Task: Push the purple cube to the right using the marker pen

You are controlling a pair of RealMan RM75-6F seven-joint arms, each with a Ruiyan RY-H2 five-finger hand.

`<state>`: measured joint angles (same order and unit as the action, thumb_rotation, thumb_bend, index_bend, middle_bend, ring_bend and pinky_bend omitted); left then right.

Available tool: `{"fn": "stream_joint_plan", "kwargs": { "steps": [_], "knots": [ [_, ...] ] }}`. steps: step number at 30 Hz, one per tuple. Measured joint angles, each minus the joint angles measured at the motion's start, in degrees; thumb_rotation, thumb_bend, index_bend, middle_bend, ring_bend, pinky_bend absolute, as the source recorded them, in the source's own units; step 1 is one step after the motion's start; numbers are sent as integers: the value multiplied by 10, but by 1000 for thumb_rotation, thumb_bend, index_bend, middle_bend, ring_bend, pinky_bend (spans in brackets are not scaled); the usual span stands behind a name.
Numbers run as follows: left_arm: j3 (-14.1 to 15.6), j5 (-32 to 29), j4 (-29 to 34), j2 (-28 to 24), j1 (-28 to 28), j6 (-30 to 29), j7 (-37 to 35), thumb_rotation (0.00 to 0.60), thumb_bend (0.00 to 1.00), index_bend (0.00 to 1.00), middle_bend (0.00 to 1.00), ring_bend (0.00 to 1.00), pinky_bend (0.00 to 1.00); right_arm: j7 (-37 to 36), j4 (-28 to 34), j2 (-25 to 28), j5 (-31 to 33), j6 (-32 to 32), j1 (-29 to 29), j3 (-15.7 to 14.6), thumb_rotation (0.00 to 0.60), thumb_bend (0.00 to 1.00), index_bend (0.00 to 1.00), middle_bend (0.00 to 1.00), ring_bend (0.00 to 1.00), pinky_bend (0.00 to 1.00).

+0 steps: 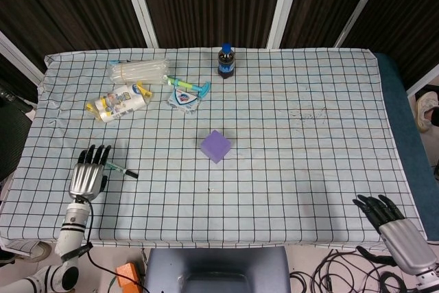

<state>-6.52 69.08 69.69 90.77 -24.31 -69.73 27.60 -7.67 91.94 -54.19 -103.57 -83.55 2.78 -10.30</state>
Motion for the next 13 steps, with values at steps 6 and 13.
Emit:
{"fn": "stream_joint_plan", "kwargs": {
  "steps": [6,13],
  "knots": [
    [61,108,126,-100,49,-63,-126,600,385,0,0,0,0,0,0,0,13,-5,-4,6,600,365,0,182,125,94],
    [146,273,132,-170,101,-140,-314,600,376,0,0,0,0,18,7,-6,14,3,-3,8,600,365,0,182,125,94]
  ]
}}
